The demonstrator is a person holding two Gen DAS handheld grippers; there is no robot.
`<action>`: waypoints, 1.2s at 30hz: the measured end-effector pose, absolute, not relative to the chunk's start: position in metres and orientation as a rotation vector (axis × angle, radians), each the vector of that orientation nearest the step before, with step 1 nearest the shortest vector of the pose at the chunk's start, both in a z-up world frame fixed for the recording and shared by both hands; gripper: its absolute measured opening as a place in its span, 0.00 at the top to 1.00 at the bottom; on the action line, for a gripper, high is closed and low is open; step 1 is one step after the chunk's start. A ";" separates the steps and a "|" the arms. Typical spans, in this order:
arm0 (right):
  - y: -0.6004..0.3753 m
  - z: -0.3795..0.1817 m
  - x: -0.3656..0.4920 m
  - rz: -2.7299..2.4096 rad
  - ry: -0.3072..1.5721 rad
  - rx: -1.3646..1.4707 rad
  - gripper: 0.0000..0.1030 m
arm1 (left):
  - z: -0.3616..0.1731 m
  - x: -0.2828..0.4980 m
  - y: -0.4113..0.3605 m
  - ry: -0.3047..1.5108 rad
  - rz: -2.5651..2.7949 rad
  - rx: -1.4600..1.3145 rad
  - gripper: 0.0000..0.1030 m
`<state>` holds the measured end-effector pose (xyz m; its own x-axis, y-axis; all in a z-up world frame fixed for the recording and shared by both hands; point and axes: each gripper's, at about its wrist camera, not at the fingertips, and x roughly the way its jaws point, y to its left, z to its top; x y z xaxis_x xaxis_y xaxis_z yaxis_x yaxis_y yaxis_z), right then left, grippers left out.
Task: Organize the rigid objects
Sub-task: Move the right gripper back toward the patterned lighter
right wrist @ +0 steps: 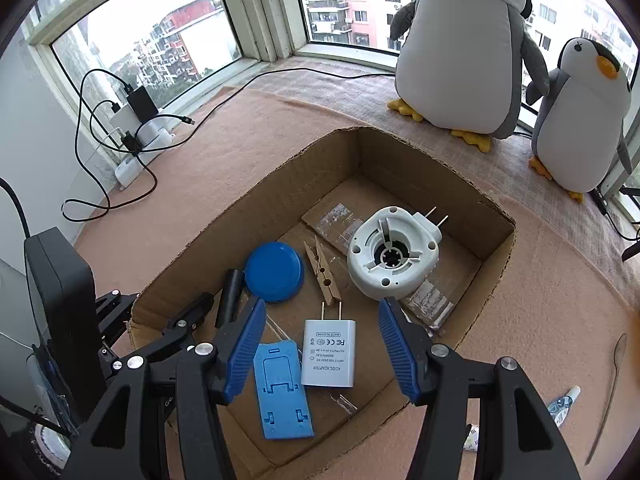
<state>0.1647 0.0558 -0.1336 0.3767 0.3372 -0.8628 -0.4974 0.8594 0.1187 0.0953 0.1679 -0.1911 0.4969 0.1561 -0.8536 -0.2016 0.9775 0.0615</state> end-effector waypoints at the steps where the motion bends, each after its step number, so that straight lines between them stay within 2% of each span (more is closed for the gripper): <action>1: 0.055 -0.133 0.164 0.537 1.056 -0.170 0.47 | -0.191 0.095 0.168 1.028 0.217 -0.048 0.73; 22: -0.010 -0.112 0.149 0.461 1.014 -0.089 0.47 | -0.191 0.096 0.167 1.031 0.226 -0.029 0.73; 36: -0.141 -0.106 0.144 0.234 1.002 0.002 0.47 | -0.191 0.097 0.165 1.034 0.230 -0.013 0.73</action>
